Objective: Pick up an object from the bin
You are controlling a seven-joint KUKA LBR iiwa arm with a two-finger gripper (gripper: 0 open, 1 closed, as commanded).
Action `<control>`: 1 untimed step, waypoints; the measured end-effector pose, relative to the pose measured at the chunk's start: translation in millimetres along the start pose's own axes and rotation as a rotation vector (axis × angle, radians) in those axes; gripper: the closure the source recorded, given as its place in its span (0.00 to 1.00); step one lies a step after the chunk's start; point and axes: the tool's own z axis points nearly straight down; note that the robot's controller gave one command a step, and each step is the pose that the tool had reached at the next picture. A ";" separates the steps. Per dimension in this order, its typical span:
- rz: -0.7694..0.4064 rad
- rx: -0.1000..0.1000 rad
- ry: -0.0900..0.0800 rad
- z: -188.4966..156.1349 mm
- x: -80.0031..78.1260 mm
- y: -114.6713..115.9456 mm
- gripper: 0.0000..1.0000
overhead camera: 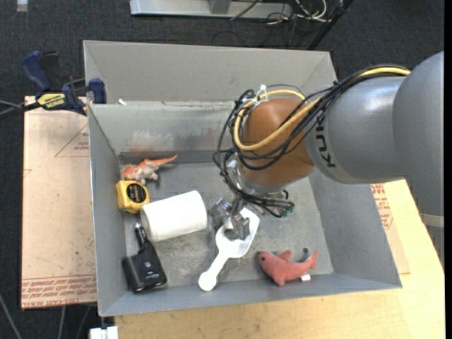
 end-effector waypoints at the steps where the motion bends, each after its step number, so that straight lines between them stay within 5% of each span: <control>1: 0.000 0.000 0.000 0.0 0.0 0.0 1.00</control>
Offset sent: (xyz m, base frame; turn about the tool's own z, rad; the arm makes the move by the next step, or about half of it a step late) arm 0.0000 0.0000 0.0000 0.0000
